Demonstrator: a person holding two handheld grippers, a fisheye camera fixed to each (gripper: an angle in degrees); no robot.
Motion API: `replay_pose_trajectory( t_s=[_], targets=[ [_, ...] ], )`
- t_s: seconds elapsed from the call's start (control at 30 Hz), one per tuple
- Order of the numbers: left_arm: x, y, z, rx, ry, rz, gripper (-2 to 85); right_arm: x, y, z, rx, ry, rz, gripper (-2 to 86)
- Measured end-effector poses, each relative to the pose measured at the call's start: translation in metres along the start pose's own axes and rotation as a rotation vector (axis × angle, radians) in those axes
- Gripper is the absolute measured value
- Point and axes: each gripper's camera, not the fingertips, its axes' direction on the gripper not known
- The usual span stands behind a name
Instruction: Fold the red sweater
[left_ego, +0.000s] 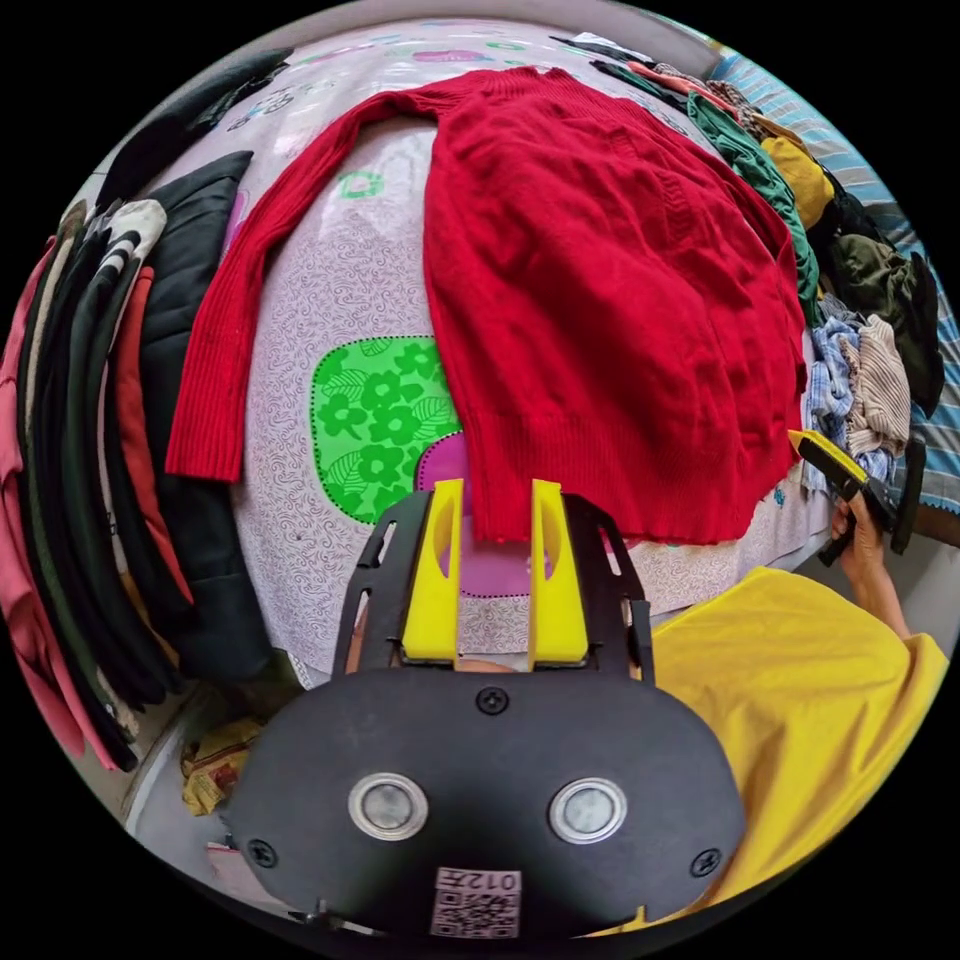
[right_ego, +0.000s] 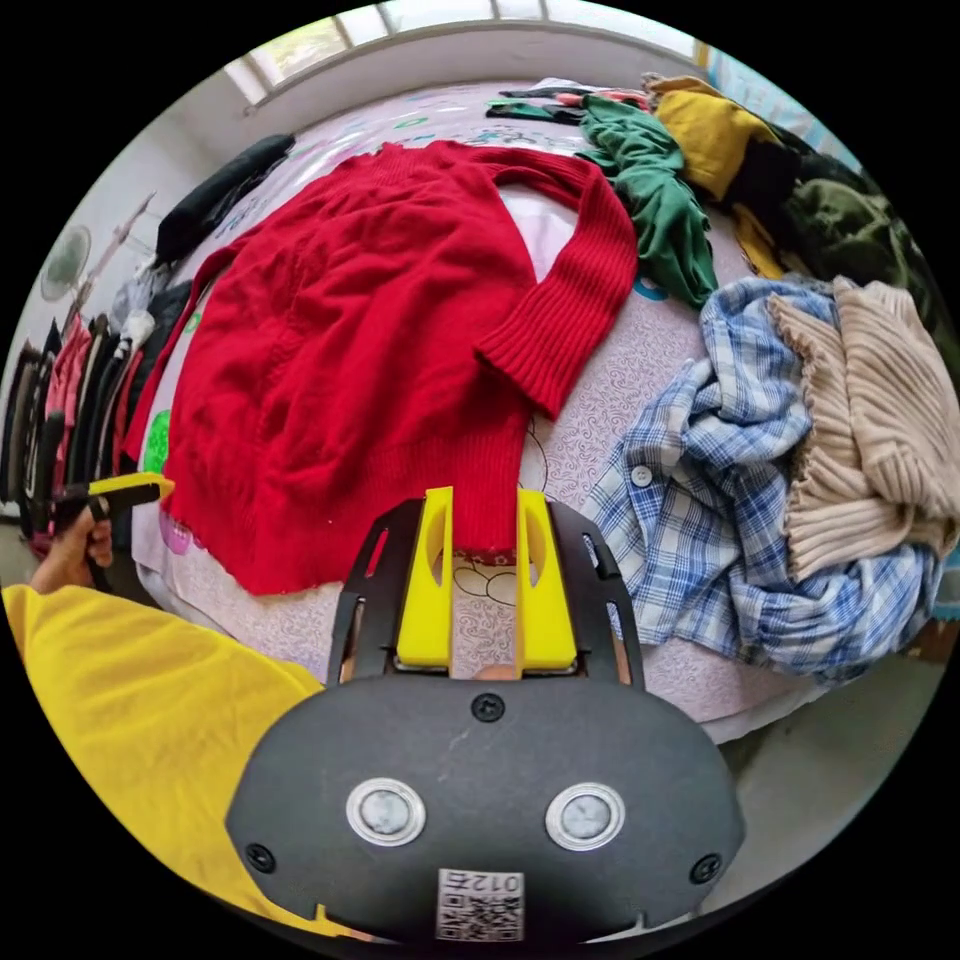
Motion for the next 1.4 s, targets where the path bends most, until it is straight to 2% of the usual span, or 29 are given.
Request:
replay_pose_trajectory(
  t_s=[0.07, 0.2, 0.33, 0.47, 0.67, 0.77, 0.9, 1.07, 1.13, 1.27, 1.33, 1.4],
  targets=[
    [0.002, 0.004, 0.007, 0.026, 0.012, -0.018, 7.1, 0.021, -0.001, 0.002, 0.058, -0.067, 0.105, 8.3],
    [0.006, 0.008, 0.021, 0.044, 0.023, -0.008, 3.9, 0.051, 0.001, 0.005, 0.123, -0.148, 0.177, 5.3],
    [0.009, 0.006, 0.034, -0.024, 0.069, 0.056, 1.7, 0.081, -0.015, 0.009, 0.034, -0.223, 0.212, 2.5],
    [0.004, 0.017, 0.043, -0.085, 0.036, 0.098, 0.9, 0.083, -0.022, 0.004, -0.110, -0.064, 0.019, 1.9],
    [-0.013, 0.045, 0.066, -0.169, 0.133, 0.016, 0.6, 0.077, -0.005, 0.016, -0.328, 0.087, -0.156, 1.9],
    [-0.007, 0.050, 0.073, -0.151, 0.130, -0.011, 0.7, 0.069, -0.005, 0.022, -0.322, 0.168, -0.194, 2.3],
    [0.009, 0.051, 0.078, -0.158, 0.090, 0.037, 1.0, 0.076, -0.006, 0.024, -0.316, 0.177, -0.167, 2.8],
    [0.016, 0.059, 0.083, -0.142, 0.139, 0.022, 1.1, 0.116, 0.005, 0.018, -0.239, -0.015, -0.039, 4.7],
    [0.018, 0.066, 0.083, -0.176, 0.226, 0.018, 0.9, 0.134, 0.011, 0.014, -0.246, -0.105, 0.032, 5.4],
    [0.028, 0.080, 0.043, -0.021, 0.229, 0.030, 0.7, 0.150, 0.025, -0.024, -0.115, -0.065, 0.031, 3.4],
    [0.062, 0.069, 0.015, 0.091, 0.173, 0.137, 0.5, 0.140, 0.020, -0.040, -0.029, -0.125, -0.033, 2.6],
    [0.101, 0.048, 0.012, 0.095, 0.193, 0.260, 0.4, 0.119, 0.008, -0.042, 0.006, -0.205, -0.138, 1.9]
  ],
)
